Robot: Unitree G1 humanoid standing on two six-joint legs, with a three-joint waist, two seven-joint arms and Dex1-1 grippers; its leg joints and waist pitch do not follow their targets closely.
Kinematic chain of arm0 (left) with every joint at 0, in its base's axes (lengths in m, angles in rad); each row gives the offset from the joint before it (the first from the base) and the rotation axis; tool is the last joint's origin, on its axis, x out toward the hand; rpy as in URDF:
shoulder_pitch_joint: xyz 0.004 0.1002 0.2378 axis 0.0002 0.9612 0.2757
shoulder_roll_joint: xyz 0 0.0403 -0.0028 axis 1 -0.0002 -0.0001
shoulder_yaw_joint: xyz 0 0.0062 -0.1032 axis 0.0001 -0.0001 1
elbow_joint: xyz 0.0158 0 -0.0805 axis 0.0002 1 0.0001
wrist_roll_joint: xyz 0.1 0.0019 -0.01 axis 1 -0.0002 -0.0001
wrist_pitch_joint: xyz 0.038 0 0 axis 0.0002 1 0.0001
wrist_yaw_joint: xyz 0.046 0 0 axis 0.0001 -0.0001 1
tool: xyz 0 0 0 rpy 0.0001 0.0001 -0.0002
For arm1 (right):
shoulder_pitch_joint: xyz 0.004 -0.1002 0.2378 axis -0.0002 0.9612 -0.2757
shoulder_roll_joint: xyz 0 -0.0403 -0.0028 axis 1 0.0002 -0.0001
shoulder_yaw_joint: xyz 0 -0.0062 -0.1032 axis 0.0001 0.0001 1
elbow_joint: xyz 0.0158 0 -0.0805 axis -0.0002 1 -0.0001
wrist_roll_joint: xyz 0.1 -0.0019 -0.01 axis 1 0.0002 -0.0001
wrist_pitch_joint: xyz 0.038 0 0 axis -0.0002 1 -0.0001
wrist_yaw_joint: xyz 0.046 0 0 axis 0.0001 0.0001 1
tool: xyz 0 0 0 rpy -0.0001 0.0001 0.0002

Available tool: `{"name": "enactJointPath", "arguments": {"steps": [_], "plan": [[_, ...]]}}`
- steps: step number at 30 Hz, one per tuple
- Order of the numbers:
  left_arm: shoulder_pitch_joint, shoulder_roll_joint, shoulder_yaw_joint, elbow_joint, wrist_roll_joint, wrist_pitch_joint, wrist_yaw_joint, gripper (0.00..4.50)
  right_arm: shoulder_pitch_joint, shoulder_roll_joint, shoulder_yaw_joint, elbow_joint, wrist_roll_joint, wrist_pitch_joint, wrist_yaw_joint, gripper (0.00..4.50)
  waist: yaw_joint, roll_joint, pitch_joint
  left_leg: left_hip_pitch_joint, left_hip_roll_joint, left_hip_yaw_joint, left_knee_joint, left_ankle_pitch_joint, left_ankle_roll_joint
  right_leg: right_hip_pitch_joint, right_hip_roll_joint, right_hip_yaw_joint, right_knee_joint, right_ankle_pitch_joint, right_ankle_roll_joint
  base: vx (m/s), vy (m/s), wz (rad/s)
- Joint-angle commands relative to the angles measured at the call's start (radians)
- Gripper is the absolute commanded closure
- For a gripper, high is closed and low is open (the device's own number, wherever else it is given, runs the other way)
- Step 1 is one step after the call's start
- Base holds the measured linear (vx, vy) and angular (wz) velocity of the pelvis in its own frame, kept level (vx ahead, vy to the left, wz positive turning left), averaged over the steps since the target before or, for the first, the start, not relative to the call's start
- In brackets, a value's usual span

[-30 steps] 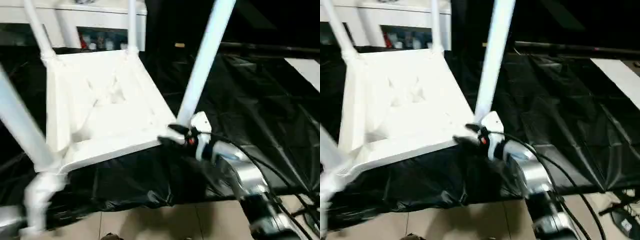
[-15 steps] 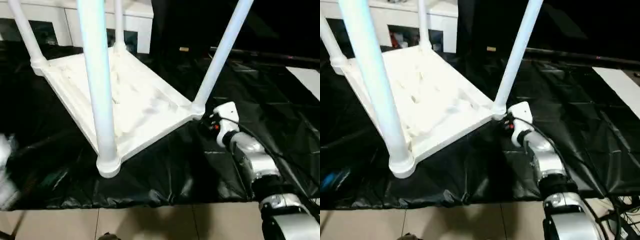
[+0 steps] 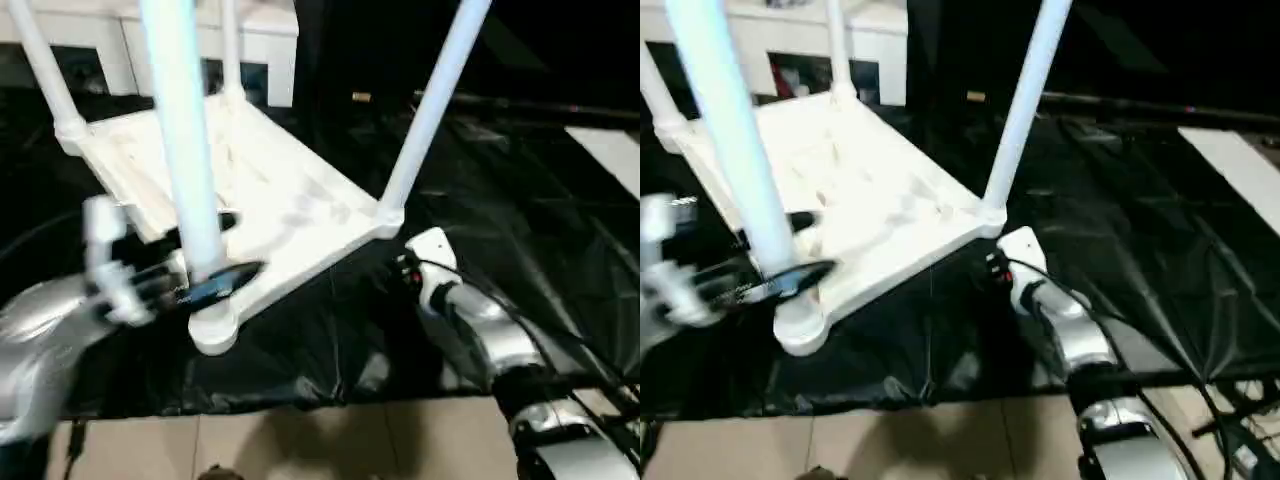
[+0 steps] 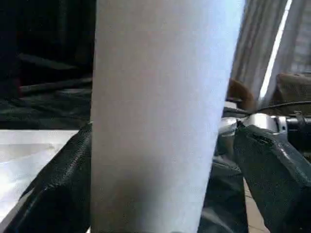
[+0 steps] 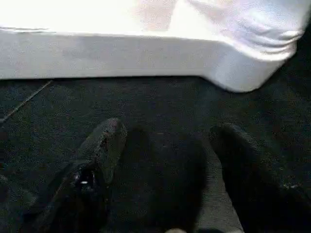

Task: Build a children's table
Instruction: Rotate table base

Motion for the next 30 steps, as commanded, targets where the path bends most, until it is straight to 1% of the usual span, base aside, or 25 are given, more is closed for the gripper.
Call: {"name": "enactJointPath", "arguments": {"steps": [1, 2, 3, 4, 5, 7, 8, 9, 11, 12, 13, 14, 15, 16, 17, 18, 19, 20, 22, 23, 24, 25, 27, 29, 30], "plan": [[-0.035, -0.019, -0.047, 0.009, 0.027, 0.002, -0.004, 0.07, -0.034, 0.016, 0.010, 0.031, -0.015, -0.025, -0.004, 1.25, -0.006, 0.040, -0.064, 0.019, 0.017, -0.011, -0.071, -0.296, -0.075, 0.032, -0.049, 0.038, -0.072, -0.166, -0.174, 0.000, 0.000, 0.00], [-0.060, -0.039, -0.083, 0.021, 0.041, 0.013, -0.003, 0.07, -0.063, 0.043, 0.010, 0.072, -0.016, -0.049, -0.017, 1.25, -0.004, 0.050, -0.065, 0.022, 0.017, -0.012, -0.069, -0.304, -0.078, 0.033, -0.050, 0.037, -0.070, -0.166, -0.183, 0.000, 0.000, 0.00], [-0.069, -0.050, -0.100, 0.022, 0.044, 0.014, -0.003, 0.07, -0.076, 0.055, 0.010, 0.085, -0.015, -0.056, -0.017, 1.25, -0.006, 0.046, -0.064, 0.022, 0.018, -0.011, -0.069, -0.308, -0.076, 0.032, -0.050, 0.037, -0.071, -0.170, -0.188, 0.000, 0.000, 0.00], [-0.074, -0.057, -0.111, 0.023, 0.046, 0.015, -0.004, 0.07, -0.084, 0.062, 0.010, 0.094, -0.015, -0.060, -0.017, 1.25, -0.006, 0.049, -0.064, 0.020, 0.019, -0.013, -0.070, -0.307, -0.074, 0.035, -0.052, 0.038, -0.070, -0.166, -0.194, 0.000, 0.000, 0.00], [-0.095, -0.084, -0.147, 0.027, 0.055, 0.012, -0.002, 0.07, -0.110, 0.087, 0.009, 0.123, -0.014, -0.070, -0.015, 1.25, -0.004, 0.052, -0.064, 0.019, 0.019, -0.013, -0.068, -0.294, -0.071, 0.037, -0.054, 0.038, -0.067, -0.157, -0.201, 0.000, 0.000, 0.00], [-0.106, -0.097, -0.163, 0.034, 0.058, 0.005, -0.001, 0.07, -0.119, 0.096, 0.012, 0.134, -0.015, -0.074, -0.012, 1.25, -0.003, 0.054, -0.064, 0.018, 0.019, -0.011, -0.066, -0.266, -0.066, 0.038, -0.052, 0.038, -0.065, -0.122, -0.207, 0.000, 0.000, 0.00], [-0.130, -0.126, -0.196, 0.046, 0.065, -0.004, 0.004, 0.07, -0.130, 0.112, 0.020, 0.151, -0.017, -0.078, -0.001, 1.25, -0.003, 0.053, -0.067, 0.013, 0.018, -0.012, -0.066, -0.232, -0.063, 0.045, -0.052, 0.037, -0.059, -0.088, -0.208, 0.000, 0.000, 0.00], [-0.133, -0.130, -0.200, 0.047, 0.066, -0.006, 0.005, 0.07, -0.131, 0.114, 0.021, 0.153, -0.018, -0.078, 0.000, 1.25, -0.003, 0.053, -0.067, 0.014, 0.017, -0.011, -0.064, -0.223, -0.060, 0.044, -0.052, 0.037, -0.059, -0.073, -0.211, 0.000, 0.000, 0.00], [-0.163, -0.183, -0.241, 0.056, 0.076, -0.019, 0.017, 0.07, -0.136, 0.136, 0.032, 0.172, -0.021, -0.086, 0.017, 1.25, -0.004, 0.053, -0.068, 0.012, 0.018, -0.010, -0.063, -0.206, -0.054, 0.047, -0.052, 0.037, -0.057, -0.044, -0.217, 0.000, 0.000, 0.00], [-0.177, -0.208, -0.258, 0.060, 0.078, -0.018, 0.025, 0.07, -0.138, 0.145, 0.035, 0.178, -0.024, -0.092, 0.019, 1.25, -0.005, 0.059, -0.068, 0.013, 0.017, -0.009, -0.062, -0.209, -0.054, 0.046, -0.052, 0.037, -0.057, -0.035, -0.220, 0.000, 0.000, 0.00], [-0.186, -0.226, -0.273, 0.064, 0.086, -0.026, 0.028, 0.07, -0.141, 0.152, 0.033, 0.189, -0.022, -0.102, 0.021, 1.25, -0.005, 0.058, -0.068, 0.014, 0.018, -0.009, -0.062, -0.213, -0.054, 0.046, -0.052, 0.036, -0.058, -0.035, -0.223, 0.000, 0.000, 0.00], [-0.190, -0.235, -0.281, 0.068, 0.092, -0.033, 0.029, 0.07, -0.145, 0.156, 0.031, 0.198, -0.021, -0.109, 0.021, 1.25, -0.005, 0.061, -0.068, 0.011, 0.018, -0.011, -0.062, -0.220, -0.054, 0.049, -0.055, 0.037, -0.057, -0.036, -0.226, 0.000, 0.000, 0.00], [-0.190, -0.235, -0.281, 0.068, 0.092, -0.033, 0.029, 0.07, -0.145, 0.156, 0.031, 0.198, -0.021, -0.109, 0.021, 1.25, -0.009, 0.057, -0.068, 0.010, 0.018, -0.011, -0.063, -0.224, -0.053, 0.050, -0.055, 0.036, -0.059, -0.042, -0.225, 0.000, 0.000, 0.00], [-0.211, -0.267, -0.299, 0.089, 0.102, -0.042, 0.034, 0.07, -0.153, 0.168, 0.023, 0.216, -0.017, -0.122, 0.016, 1.25, -0.012, 0.072, -0.069, 0.011, 0.017, -0.013, -0.062, -0.228, -0.053, 0.050, -0.055, 0.036, -0.057, -0.043, -0.229, 0.000, 0.000, 0.00], [-0.211, -0.267, -0.299, 0.089, 0.102, -0.042, 0.034, 0.07, -0.153, 0.168, 0.023, 0.216, -0.017, -0.122, 0.016, 1.25, -0.017, 0.066, -0.068, 0.012, 0.017, -0.011, -0.062, -0.234, -0.049, 0.048, -0.053, 0.035, -0.063, -0.047, -0.231, 0.000, 0.000, 0.00], [-0.229, -0.287, -0.313, 0.113, 0.120, -0.060, 0.046, 0.07, -0.158, 0.175, 0.017, 0.226, -0.017, -0.129, 0.011, 1.25, -0.020, 0.062, -0.067, 0.009, 0.016, -0.013, -0.062, -0.238, -0.044, 0.053, -0.054, 0.036, -0.062, -0.056, -0.237, 0.000, 0.000, 0.00], [-0.238, -0.297, -0.321, 0.124, 0.124, -0.066, 0.046, 0.07, -0.157, 0.177, 0.015, 0.228, -0.016, -0.130, 0.008, 1.25, -0.021, 0.061, -0.066, 0.009, 0.017, -0.013, -0.062, -0.242, -0.041, 0.052, -0.054, 0.036, -0.064, -0.064, -0.236, 0.000, 0.000, 0.00], [-0.252, -0.309, -0.327, 0.147, 0.137, -0.082, 0.043, 0.07, -0.160, 0.180, 0.013, 0.234, -0.018, -0.132, 0.003, 1.25, -0.023, 0.072, -0.068, 0.010, 0.017, -0.014, -0.061, -0.240, -0.041, 0.052, -0.056, 0.035, -0.064, -0.061, -0.239, 0.000, 0.000, 0.00], [-0.265, -0.322, -0.329, 0.169, 0.149, -0.094, 0.044, 0.07, -0.160, 0.182, 0.011, 0.238, -0.017, -0.135, 0.006, 1.25, -0.025, 0.065, -0.069, 0.008, 0.017, -0.014, -0.060, -0.234, -0.033, 0.054, -0.054, 0.035, -0.062, -0.050, -0.246, 0.000, 0.000, 0.00], [-0.271, -0.329, -0.329, 0.178, 0.151, -0.095, 0.044, 0.07, -0.159, 0.182, 0.010, 0.240, -0.016, -0.137, 0.010, 1.25, -0.025, 0.066, -0.068, 0.008, 0.017, -0.013, -0.059, -0.231, -0.025, 0.054, -0.055, 0.035, -0.063, -0.053, -0.250, 0.000, 0.000, 0.00], [-0.279, -0.338, -0.331, 0.191, 0.157, -0.107, 0.047, 0.07, -0.160, 0.182, 0.010, 0.244, -0.017, -0.142, 0.011, 1.25, -0.025, 0.072, -0.068, 0.008, 0.016, -0.013, -0.059, -0.233, -0.024, 0.054, -0.056, 0.036, -0.063, -0.057, -0.252, 0.000, 0.000, 0.00], [-0.283, -0.344, -0.333, 0.199, 0.162, -0.116, 0.050, 0.07, -0.160, 0.182, 0.010, 0.246, -0.019, -0.144, 0.009, 1.25, -0.026, 0.070, -0.069, 0.008, 0.017, -0.013, -0.058, -0.232, -0.022, 0.054, -0.056, 0.036, -0.065, -0.059, -0.253, 0.000, 0.000, 0.00], [-0.297, -0.371, -0.339, 0.229, 0.182, -0.141, 0.065, 0.07, -0.161, 0.178, 0.006, 0.256, -0.024, -0.154, -0.002, 1.25, -0.026, 0.072, -0.069, 0.007, 0.017, -0.012, -0.056, -0.220, -0.012, 0.055, -0.056, 0.036, -0.064, -0.046, -0.264, 0.000, 0.000, 0.00], [-0.311, -0.384, -0.344, 0.268, 0.216, -0.175, 0.087, 0.07, -0.166, 0.170, -0.008, 0.268, -0.026, -0.159, -0.020, 1.25, -0.025, 0.075, -0.068, 0.008, 0.018, -0.012, -0.057, -0.225, -0.008, 0.055, -0.056, 0.035, -0.065, -0.056, -0.264, 0.000, 0.000, 0.00], [-0.314, -0.386, -0.344, 0.275, 0.223, -0.181, 0.092, 0.07, -0.166, 0.169, -0.010, 0.270, -0.026, -0.160, -0.022, 1.25, -0.026, 0.074, -0.068, 0.008, 0.018, -0.012, -0.057, -0.229, -0.007, 0.054, -0.055, 0.035, -0.067, -0.064, -0.263, 0.000, 0.000, 0.00]]}}
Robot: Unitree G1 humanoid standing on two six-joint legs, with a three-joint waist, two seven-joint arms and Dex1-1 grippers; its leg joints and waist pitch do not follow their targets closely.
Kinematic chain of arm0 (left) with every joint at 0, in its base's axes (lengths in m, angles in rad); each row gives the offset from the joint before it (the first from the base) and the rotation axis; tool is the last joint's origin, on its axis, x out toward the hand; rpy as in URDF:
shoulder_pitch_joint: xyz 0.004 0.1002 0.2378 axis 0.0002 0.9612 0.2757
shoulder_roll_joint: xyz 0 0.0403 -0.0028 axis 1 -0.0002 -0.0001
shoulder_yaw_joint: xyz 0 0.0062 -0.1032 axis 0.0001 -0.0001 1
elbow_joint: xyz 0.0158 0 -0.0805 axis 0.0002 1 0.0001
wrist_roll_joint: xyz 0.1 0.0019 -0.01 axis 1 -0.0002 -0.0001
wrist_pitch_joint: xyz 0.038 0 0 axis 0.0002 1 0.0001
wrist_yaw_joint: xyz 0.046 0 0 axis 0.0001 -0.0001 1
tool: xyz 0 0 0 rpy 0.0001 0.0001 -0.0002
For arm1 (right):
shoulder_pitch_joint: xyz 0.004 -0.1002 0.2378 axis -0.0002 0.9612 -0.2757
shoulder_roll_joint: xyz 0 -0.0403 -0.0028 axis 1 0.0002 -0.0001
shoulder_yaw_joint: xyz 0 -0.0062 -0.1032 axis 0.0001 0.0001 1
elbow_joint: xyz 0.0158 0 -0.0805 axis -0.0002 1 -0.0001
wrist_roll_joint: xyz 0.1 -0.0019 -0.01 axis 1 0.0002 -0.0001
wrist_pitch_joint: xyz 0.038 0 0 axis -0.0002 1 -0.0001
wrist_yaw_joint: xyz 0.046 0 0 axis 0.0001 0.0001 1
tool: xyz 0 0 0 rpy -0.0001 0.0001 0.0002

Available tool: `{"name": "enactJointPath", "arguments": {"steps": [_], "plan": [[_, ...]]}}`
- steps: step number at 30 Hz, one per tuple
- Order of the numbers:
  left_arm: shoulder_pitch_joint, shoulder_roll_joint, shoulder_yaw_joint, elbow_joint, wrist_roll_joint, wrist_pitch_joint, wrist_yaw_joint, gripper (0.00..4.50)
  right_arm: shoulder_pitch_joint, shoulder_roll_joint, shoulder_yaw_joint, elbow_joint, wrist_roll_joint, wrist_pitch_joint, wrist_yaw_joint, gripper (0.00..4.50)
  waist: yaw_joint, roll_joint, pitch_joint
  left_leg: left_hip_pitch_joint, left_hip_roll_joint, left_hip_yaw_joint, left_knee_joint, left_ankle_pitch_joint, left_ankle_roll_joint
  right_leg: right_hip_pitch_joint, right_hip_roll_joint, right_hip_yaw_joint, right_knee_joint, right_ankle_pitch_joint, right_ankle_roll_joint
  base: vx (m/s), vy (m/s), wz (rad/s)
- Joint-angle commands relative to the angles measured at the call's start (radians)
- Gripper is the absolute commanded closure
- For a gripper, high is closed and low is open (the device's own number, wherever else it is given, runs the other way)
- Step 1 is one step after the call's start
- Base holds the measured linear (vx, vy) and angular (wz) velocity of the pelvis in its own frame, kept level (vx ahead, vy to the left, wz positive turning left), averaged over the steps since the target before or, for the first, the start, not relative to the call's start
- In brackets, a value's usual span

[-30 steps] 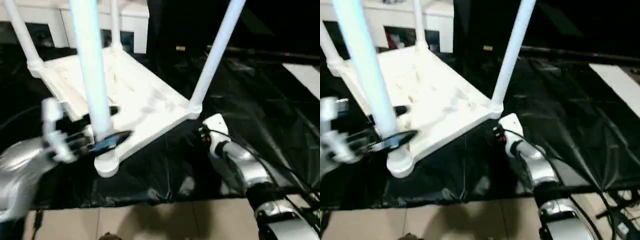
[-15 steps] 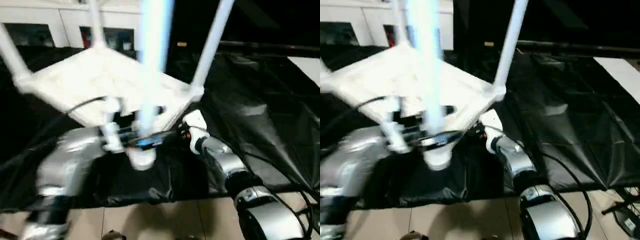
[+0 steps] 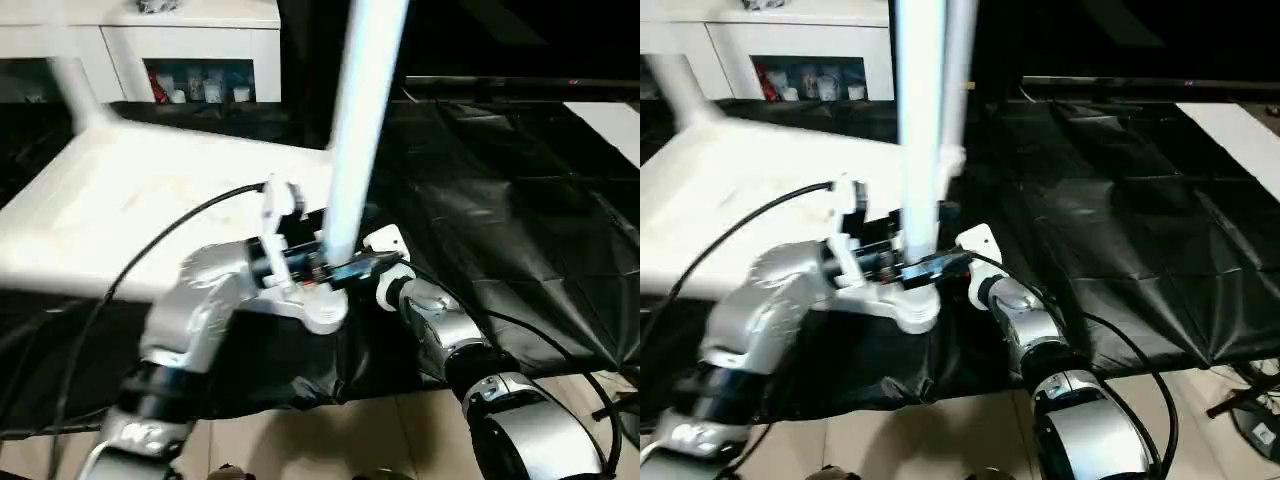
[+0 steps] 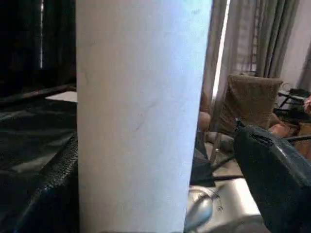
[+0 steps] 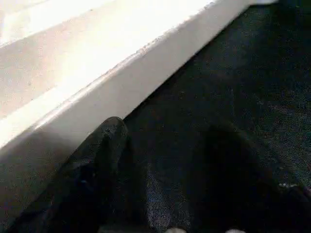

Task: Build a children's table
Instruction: Rotate table base

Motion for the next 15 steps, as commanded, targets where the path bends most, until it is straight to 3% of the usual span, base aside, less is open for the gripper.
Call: {"name": "enactJointPath", "arguments": {"steps": [1, 8, 13, 15], "plan": [[-0.035, -0.023, -0.044, 0.023, 0.031, -0.037, 0.012, 0.07, -0.030, 0.022, 0.007, 0.010, -0.006, -0.014, 0.004, 1.25, 0.007, 0.020, -0.076, 0.013, 0.016, -0.010, -0.062, -0.237, -0.007, 0.055, -0.058, 0.036, -0.069, -0.086, -0.255, 0.000, 0.000, 0.00], [-0.080, 0.011, -0.008, 0.156, 0.118, -0.148, 0.052, 0.07, -0.027, -0.039, -0.020, 0.018, -0.007, -0.026, -0.015, 1.25, 0.009, 0.014, -0.078, 0.010, 0.016, -0.010, -0.061, -0.208, 0.007, 0.056, -0.059, 0.036, -0.067, -0.081, -0.246, 0.000, 0.000, 0.00], [-0.082, 0.090, 0.006, 0.193, 0.126, -0.148, 0.005, 0.07, 0.000, -0.095, -0.017, -0.027, -0.006, -0.025, 0.056, 1.25, 0.012, 0.013, -0.078, 0.013, 0.016, -0.007, -0.060, -0.202, 0.011, 0.053, -0.056, 0.035, -0.065, -0.078, -0.248, 0.000, 0.000, 0.00], [-0.073, 0.172, 0.006, 0.220, 0.121, -0.131, -0.086, 0.07, 0.040, -0.143, 0.003, -0.112, 0.003, -0.013, 0.173, 1.25, 0.015, 0.011, -0.076, 0.012, 0.017, -0.006, -0.061, -0.210, 0.014, 0.053, -0.055, 0.036, -0.067, -0.091, -0.244, 0.000, 0.000, 0.00]]}}
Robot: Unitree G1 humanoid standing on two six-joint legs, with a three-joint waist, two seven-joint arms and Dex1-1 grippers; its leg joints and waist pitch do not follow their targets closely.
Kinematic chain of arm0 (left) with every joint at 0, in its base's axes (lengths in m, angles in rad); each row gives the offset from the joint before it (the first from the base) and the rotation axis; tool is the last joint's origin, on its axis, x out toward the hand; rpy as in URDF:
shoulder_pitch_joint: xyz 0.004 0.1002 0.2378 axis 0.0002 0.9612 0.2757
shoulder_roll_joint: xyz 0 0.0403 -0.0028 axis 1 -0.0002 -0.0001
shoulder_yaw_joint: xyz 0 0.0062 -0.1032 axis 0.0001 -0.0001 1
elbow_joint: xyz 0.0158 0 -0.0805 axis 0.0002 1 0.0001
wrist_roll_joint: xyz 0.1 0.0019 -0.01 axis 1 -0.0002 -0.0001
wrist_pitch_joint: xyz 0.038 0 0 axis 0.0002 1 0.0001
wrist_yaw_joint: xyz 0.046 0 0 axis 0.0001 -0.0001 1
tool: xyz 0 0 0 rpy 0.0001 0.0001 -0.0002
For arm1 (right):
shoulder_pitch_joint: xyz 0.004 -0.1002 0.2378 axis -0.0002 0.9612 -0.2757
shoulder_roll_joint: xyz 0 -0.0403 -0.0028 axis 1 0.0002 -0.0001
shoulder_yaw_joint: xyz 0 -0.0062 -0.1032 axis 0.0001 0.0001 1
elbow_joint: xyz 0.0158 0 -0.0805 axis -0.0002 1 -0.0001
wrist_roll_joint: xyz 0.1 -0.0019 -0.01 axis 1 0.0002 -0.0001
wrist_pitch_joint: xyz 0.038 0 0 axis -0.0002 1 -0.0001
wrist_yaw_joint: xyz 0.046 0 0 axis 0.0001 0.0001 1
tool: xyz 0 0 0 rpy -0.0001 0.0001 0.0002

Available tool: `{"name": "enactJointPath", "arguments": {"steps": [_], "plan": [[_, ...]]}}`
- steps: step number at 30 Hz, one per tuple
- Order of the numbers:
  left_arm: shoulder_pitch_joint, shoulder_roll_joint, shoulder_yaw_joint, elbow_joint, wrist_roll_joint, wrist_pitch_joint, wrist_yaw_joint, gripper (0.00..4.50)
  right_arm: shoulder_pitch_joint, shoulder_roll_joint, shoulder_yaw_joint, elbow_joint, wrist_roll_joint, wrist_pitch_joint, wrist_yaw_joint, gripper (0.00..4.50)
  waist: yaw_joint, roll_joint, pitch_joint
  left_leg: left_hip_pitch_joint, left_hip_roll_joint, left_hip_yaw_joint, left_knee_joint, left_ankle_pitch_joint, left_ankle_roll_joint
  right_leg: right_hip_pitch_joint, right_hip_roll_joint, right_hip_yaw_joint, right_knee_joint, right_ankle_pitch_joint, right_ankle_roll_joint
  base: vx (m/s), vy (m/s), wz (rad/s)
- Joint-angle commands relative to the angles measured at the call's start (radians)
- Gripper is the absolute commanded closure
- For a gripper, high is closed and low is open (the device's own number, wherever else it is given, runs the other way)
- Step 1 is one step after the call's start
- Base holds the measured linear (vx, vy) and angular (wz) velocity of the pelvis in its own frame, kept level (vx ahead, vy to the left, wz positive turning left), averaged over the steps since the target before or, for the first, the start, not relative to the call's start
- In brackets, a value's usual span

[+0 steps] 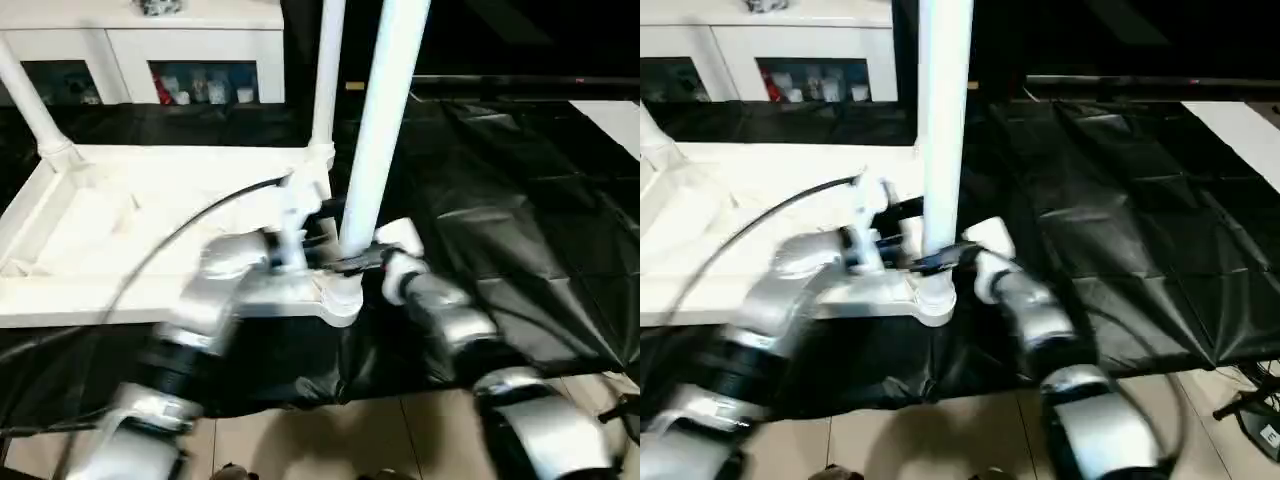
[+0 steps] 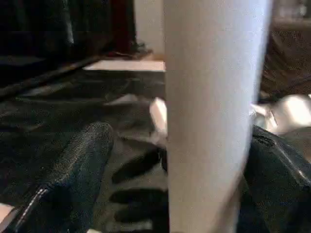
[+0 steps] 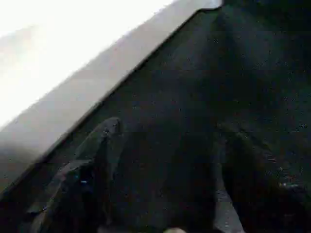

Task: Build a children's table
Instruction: Rotate table base

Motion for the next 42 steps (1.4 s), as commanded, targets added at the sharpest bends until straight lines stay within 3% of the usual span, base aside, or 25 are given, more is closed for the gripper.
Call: {"name": "enactJointPath", "arguments": {"steps": [1, 6, 8, 13, 15, 19, 20, 21, 22, 25, 26, 29, 33, 38, 41, 42], "plan": [[-0.002, 0.065, 0.001, 0.033, 0.008, 0.022, -0.078, 0.07, 0.039, -0.034, 0.026, -0.086, 0.006, 0.012, 0.108, 1.25, 0.011, 0.017, -0.077, 0.013, 0.017, -0.007, -0.061, -0.209, 0.015, 0.054, -0.055, 0.035, -0.064, -0.097, -0.239, 0.000, 0.000, 0.00], [-0.021, 0.183, -0.043, 0.153, 0.062, -0.005, -0.215, 0.23, 0.129, -0.121, 0.071, -0.284, 0.042, 0.060, 0.298, 1.25, 0.018, 0.016, -0.075, 0.017, 0.018, -0.006, -0.062, -0.229, 0.009, 0.049, -0.052, 0.035, -0.071, -0.129, -0.235, 0.000, 0.000, 0.00], [-0.037, 0.214, -0.066, 0.214, 0.104, -0.041, -0.241, 0.59, 0.165, -0.160, 0.088, -0.364, 0.054, 0.089, 0.362, 1.25, 0.027, 0.016, -0.074, 0.020, 0.019, -0.007, -0.065, -0.246, 0.011, 0.048, -0.052, 0.036, -0.074, -0.156, -0.216, 0.000, 0.000, 0.00], [-0.063, 0.233, -0.096, 0.296, 0.156, -0.102, -0.262, 0.98, 0.215, -0.215, 0.106, -0.482, 0.066, 0.139, 0.441, 1.25, 0.040, 0.015, -0.074, 0.019, 0.020, -0.008, -0.066, -0.245, -0.002, 0.048, -0.058, 0.038, -0.075, -0.162, -0.217, 0.000, 0.000, 0.00], [-0.078, 0.240, -0.116, 0.340, 0.176, -0.147, -0.303, 1.21, 0.249, -0.253, 0.115, -0.566, 0.072, 0.174, 0.487, 1.25, 0.042, 0.022, -0.075, 0.019, 0.022, -0.010, -0.067, -0.251, -0.004, 0.047, -0.060, 0.038, -0.075, -0.162, -0.215, 0.000, 0.000, 0.00], [-0.083, 0.241, -0.122, 0.353, 0.181, -0.159, -0.320, 1.43, 0.262, -0.267, 0.118, -0.598, 0.076, 0.190, 0.499, 1.25, 0.045, 0.016, -0.075, 0.018, 0.022, -0.010, -0.066, -0.249, -0.007, 0.048, -0.062, 0.037, -0.074, -0.152, -0.228, 0.000, 0.000, 0.00], [-0.091, 0.239, -0.131, 0.367, 0.189, -0.161, -0.333, 1.55, 0.278, -0.286, 0.117, -0.636, 0.081, 0.213, 0.508, 1.25, 0.043, 0.022, -0.073, 0.018, 0.021, -0.010, -0.068, -0.255, -0.008, 0.046, -0.059, 0.037, -0.077, -0.155, -0.226, 0.000, 0.000, 0.00], [-0.091, 0.239, -0.131, 0.367, 0.189, -0.161, -0.333, 1.62, 0.278, -0.286, 0.117, -0.636, 0.081, 0.213, 0.508, 1.25, 0.044, 0.020, -0.075, 0.019, 0.022, -0.010, -0.066, -0.256, -0.008, 0.048, -0.060, 0.038, -0.075, -0.149, -0.226, 0.000, 0.000, 0.00], [-0.100, 0.233, -0.138, 0.383, 0.197, -0.164, -0.342, 1.69, 0.293, -0.304, 0.113, -0.669, 0.085, 0.235, 0.514, 0.98, 0.044, 0.019, -0.074, 0.018, 0.020, -0.010, -0.067, -0.255, -0.005, 0.048, -0.059, 0.037, -0.076, -0.153, -0.228, 0.000, 0.000, 0.00], [-0.113, 0.220, -0.145, 0.417, 0.206, -0.173, -0.367, 1.88, 0.322, -0.334, 0.101, -0.727, 0.089, 0.275, 0.519, 0.86, 0.048, 0.020, -0.072, 0.018, 0.021, -0.011, -0.068, -0.261, -0.007, 0.049, -0.062, 0.038, -0.081, -0.181, -0.219, 0.000, 0.000, 0.00], [-0.116, 0.217, -0.144, 0.428, 0.206, -0.181, -0.373, 2.07, 0.332, -0.343, 0.097, -0.743, 0.095, 0.286, 0.524, 0.57, 0.050, 0.020, -0.073, 0.020, 0.022, -0.011, -0.067, -0.264, -0.008, 0.048, -0.063, 0.038, -0.081, -0.188, -0.217, 0.000, 0.000, 0.00], [-0.125, 0.216, -0.150, 0.458, 0.221, -0.198, -0.379, 2.15, 0.356, -0.362, 0.095, -0.779, 0.106, 0.303, 0.537, 0.45, 0.050, 0.026, -0.074, 0.019, 0.023, -0.013, -0.067, -0.273, -0.012, 0.047, -0.065, 0.038, -0.081, -0.189, -0.220, 0.000, 0.000, 0.00], [-0.130, 0.216, -0.151, 0.471, 0.226, -0.197, -0.377, 2.51, 0.362, -0.365, 0.095, -0.789, 0.107, 0.308, 0.541, 0.05, 0.047, 0.022, -0.073, 0.017, 0.022, -0.014, -0.067, -0.272, -0.011, 0.048, -0.064, 0.037, -0.081, -0.189, -0.225, 0.000, 0.000, 0.00], [-0.150, 0.212, -0.151, 0.516, 0.245, -0.190, -0.357, 2.90, 0.378, -0.367, 0.101, -0.837, 0.123, 0.345, 0.547, 0.00, 0.049, 0.025, -0.074, 0.018, 0.023, -0.014, -0.066, -0.263, -0.006, 0.049, -0.063, 0.037, -0.080, -0.171, -0.225, 0.000, 0.000, 0.00], [-0.157, 0.210, -0.150, 0.531, 0.256, -0.184, -0.359, 3.20, 0.383, -0.369, 0.105, -0.854, 0.128, 0.360, 0.545, 0.00, 0.049, 0.023, -0.074, 0.017, 0.022, -0.013, -0.066, -0.262, -0.006, 0.049, -0.064, 0.037, -0.080, -0.172, -0.228, 0.000, 0.000, 0.00], [-0.158, 0.210, -0.151, 0.535, 0.260, -0.186, -0.357, 3.30, 0.384, -0.370, 0.106, -0.857, 0.129, 0.363, 0.545, 0.00, 0.048, 0.018, -0.073, 0.017, 0.022, -0.013, -0.067, -0.263, -0.006, 0.049, -0.064, 0.037, -0.081, -0.177, -0.225, 0.000, 0.000, 0.00]]}}
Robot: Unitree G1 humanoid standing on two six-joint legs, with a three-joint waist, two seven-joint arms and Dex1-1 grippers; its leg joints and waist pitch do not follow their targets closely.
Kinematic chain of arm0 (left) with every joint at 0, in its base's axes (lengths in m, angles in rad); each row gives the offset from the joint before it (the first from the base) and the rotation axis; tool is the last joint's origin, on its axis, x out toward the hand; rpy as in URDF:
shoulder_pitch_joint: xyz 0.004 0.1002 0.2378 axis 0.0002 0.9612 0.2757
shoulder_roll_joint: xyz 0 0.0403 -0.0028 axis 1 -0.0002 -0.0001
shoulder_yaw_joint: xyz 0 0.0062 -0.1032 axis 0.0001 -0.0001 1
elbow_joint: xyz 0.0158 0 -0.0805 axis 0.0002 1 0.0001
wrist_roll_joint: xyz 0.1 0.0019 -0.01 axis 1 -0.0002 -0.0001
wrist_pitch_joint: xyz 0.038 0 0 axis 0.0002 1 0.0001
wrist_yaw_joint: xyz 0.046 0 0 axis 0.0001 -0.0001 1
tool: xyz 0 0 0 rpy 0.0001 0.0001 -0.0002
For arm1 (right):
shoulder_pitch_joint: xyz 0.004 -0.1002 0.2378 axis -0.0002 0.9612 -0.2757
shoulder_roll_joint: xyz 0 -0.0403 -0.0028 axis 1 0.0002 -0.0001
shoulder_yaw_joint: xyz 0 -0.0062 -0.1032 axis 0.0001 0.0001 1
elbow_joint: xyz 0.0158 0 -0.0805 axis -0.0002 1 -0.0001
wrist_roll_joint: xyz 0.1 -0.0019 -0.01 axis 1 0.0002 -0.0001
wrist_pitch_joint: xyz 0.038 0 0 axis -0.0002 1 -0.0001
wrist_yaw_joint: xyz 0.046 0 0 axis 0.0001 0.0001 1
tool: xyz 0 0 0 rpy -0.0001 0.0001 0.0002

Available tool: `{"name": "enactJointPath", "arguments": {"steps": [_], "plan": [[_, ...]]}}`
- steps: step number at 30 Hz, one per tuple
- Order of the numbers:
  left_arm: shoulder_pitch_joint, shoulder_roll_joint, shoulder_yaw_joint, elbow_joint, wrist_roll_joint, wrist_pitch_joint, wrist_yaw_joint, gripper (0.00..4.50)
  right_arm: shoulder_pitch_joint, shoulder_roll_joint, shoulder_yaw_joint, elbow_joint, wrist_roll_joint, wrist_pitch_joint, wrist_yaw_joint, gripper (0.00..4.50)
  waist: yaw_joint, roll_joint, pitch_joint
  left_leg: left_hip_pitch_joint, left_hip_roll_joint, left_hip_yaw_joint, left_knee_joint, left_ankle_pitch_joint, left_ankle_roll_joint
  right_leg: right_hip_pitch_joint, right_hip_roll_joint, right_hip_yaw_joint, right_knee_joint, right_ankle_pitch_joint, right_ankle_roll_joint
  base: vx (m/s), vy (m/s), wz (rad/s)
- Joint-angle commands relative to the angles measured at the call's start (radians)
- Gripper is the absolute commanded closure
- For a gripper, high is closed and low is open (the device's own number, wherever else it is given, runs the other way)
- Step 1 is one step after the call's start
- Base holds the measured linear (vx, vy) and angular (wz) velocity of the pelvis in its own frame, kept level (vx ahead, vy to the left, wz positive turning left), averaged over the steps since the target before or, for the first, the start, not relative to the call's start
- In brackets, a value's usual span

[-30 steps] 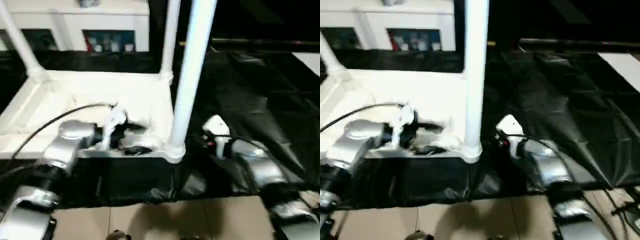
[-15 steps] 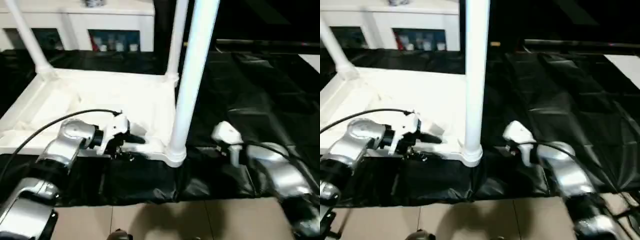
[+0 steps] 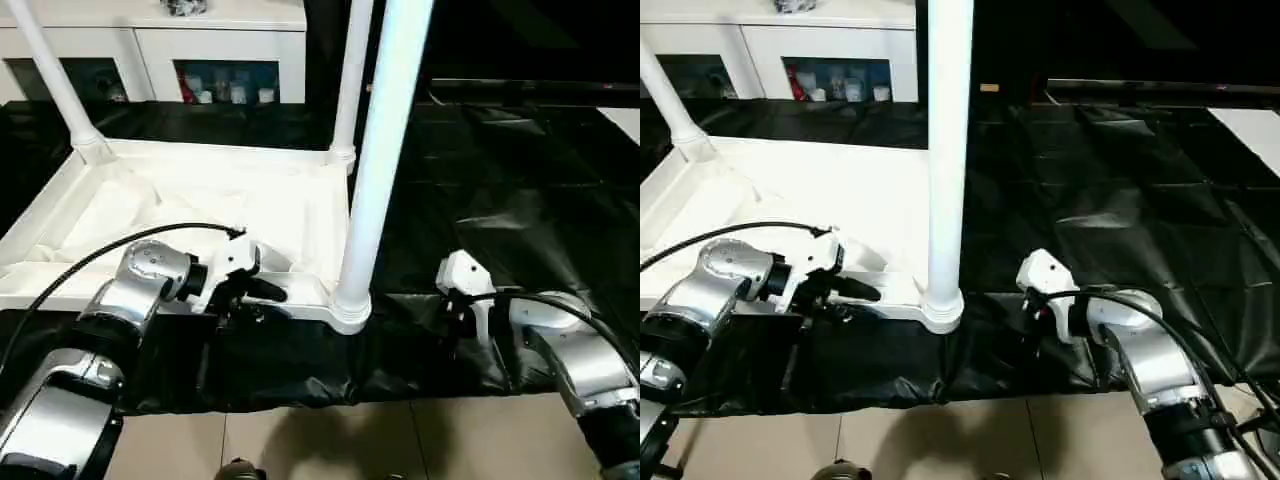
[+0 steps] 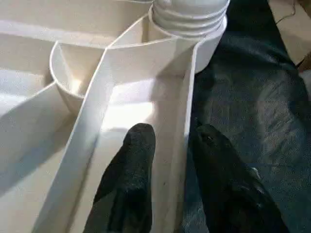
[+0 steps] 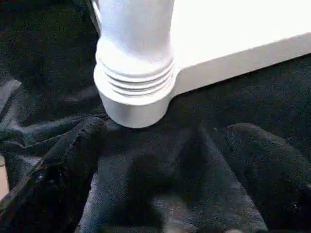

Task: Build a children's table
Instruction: Rotate table base, then rotate leg to tighten

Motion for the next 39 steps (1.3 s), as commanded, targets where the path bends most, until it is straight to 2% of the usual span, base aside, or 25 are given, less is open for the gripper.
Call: {"name": "enactJointPath", "arguments": {"steps": [1, 6, 8, 10, 14, 17, 23, 26, 27, 29, 34, 35, 36, 38, 39], "plan": [[-0.017, -0.002, -0.010, 0.016, 0.023, -0.006, 0.005, 3.36, -0.001, -0.011, -0.003, -0.025, 0.011, 0.017, -0.001, 0.00, 0.002, 0.007, -0.074, 0.017, 0.023, -0.013, -0.066, -0.260, -0.005, 0.049, -0.065, 0.038, -0.079, -0.184, -0.223, 0.000, 0.000, 0.00], [-0.020, 0.001, -0.003, 0.030, 0.026, -0.005, 0.006, 3.75, -0.005, -0.006, 0.004, -0.027, 0.012, 0.023, -0.001, 0.00, 0.001, 0.009, -0.072, 0.018, 0.023, -0.014, -0.067, -0.268, -0.009, 0.046, -0.067, 0.038, -0.083, -0.212, -0.217, 0.000, 0.000, 0.00], [-0.023, 0.003, 0.000, 0.042, 0.026, -0.009, 0.004, 3.87, -0.006, -0.005, 0.006, -0.033, 0.014, 0.029, -0.003, 0.00, 0.002, 0.015, -0.072, 0.018, 0.023, -0.014, -0.067, -0.272, -0.011, 0.046, -0.067, 0.038, -0.083, -0.212, -0.217, 0.000, 0.000, 0.00], [-0.024, 0.004, 0.000, 0.048, 0.029, -0.009, 0.003, 3.96, -0.004, -0.003, 0.007, -0.039, 0.015, 0.034, -0.005, 0.00, 0.002, 0.012, -0.071, 0.018, 0.022, -0.014, -0.067, -0.279, -0.012, 0.046, -0.066, 0.038, -0.085, -0.224, -0.214, 0.000, 0.000, 0.00], [-0.028, 0.001, 0.007, 0.061, 0.035, 0.001, 0.005, 4.28, 0.003, 0.000, 0.008, -0.054, 0.017, 0.044, -0.010, 0.00, 0.001, 0.014, -0.070, 0.018, 0.023, -0.017, -0.070, -0.294, -0.017, 0.047, -0.068, 0.038, -0.089, -0.271, -0.199, 0.000, 0.000, 0.00], [-0.028, -0.001, 0.010, 0.061, 0.035, 0.007, 0.006, 4.46, 0.003, 0.002, 0.009, -0.055, 0.018, 0.046, -0.011, 0.00, -0.002, 0.014, -0.071, 0.018, 0.023, -0.017, -0.070, -0.292, -0.019, 0.046, -0.068, 0.037, -0.088, -0.261, -0.200, 0.000, 0.000, 0.00], [-0.020, -0.038, 0.021, 0.035, 0.034, 0.063, 0.067, 4.49, -0.010, 0.019, -0.013, -0.031, 0.007, 0.024, -0.056, 0.00, -0.012, 0.013, -0.074, 0.015, 0.020, -0.015, -0.066, -0.254, -0.007, 0.050, -0.066, 0.036, -0.079, -0.163, -0.234, 0.000, 0.000, 0.00], [-0.013, -0.074, 0.023, 0.014, 0.037, 0.114, 0.130, 4.49, -0.038, 0.045, -0.028, 0.012, -0.007, 0.003, -0.108, 0.00, -0.016, 0.013, -0.074, 0.017, 0.019, -0.014, -0.064, -0.260, -0.004, 0.047, -0.068, 0.036, -0.084, -0.202, -0.233, 0.000, 0.000, 0.00], [-0.010, -0.082, 0.025, 0.007, 0.036, 0.124, 0.142, 4.49, -0.044, 0.050, -0.030, 0.021, -0.009, -0.002, -0.118, 0.00, -0.017, 0.009, -0.073, 0.017, 0.018, -0.013, -0.064, -0.264, -0.004, 0.047, -0.066, 0.036, -0.087, -0.218, -0.228, 0.000, 0.000, 0.00], [-0.002, -0.095, 0.026, -0.006, 0.031, 0.127, 0.150, 4.49, -0.053, 0.061, -0.031, 0.034, -0.014, -0.007, -0.133, 0.00, -0.016, 0.014, -0.072, 0.016, 0.018, -0.015, -0.065, -0.261, 0.000, 0.048, -0.068, 0.036, -0.090, -0.250, -0.212, 0.000, 0.000, 0.00], [0.038, -0.133, 0.018, -0.074, 0.025, 0.132, 0.170, 4.49, -0.091, 0.107, -0.029, 0.084, -0.011, -0.024, -0.174, 0.00, -0.020, 0.015, -0.077, 0.012, 0.019, -0.015, -0.065, -0.240, 0.008, 0.050, -0.066, 0.035, -0.084, -0.198, -0.219, 0.000, 0.000, 0.00], [0.045, -0.135, 0.013, -0.091, 0.029, 0.133, 0.171, 4.49, -0.100, 0.114, -0.023, 0.091, -0.005, -0.022, -0.166, 0.00, -0.018, 0.007, -0.078, 0.011, 0.019, -0.015, -0.064, -0.228, 0.016, 0.051, -0.067, 0.035, -0.080, -0.186, -0.220, 0.000, 0.000, 0.00], [0.047, -0.135, 0.011, -0.099, 0.030, 0.137, 0.172, 4.49, -0.108, 0.116, -0.015, 0.101, -0.010, -0.029, -0.166, 0.00, -0.016, 0.011, -0.079, 0.012, 0.020, -0.014, -0.064, -0.223, 0.020, 0.049, -0.067, 0.035, -0.081, -0.182, -0.220, 0.000, 0.000, 0.00], [0.048, -0.132, 0.006, -0.108, 0.037, 0.140, 0.174, 4.49, -0.123, 0.122, -0.006, 0.121, -0.022, -0.042, -0.174, 0.00, -0.016, 0.006, -0.079, 0.012, 0.020, -0.012, -0.063, -0.213, 0.024, 0.048, -0.067, 0.034, -0.081, -0.177, -0.219, 0.000, 0.000, 0.00], [0.049, -0.128, 0.003, -0.112, 0.044, 0.140, 0.177, 4.49, -0.136, 0.129, -0.004, 0.138, -0.025, -0.047, -0.178, 0.00, -0.015, 0.008, -0.079, 0.012, 0.019, -0.012, -0.063, -0.211, 0.024, 0.048, -0.067, 0.034, -0.080, -0.178, -0.218, 0.000, 0.000, 0.00]]}}
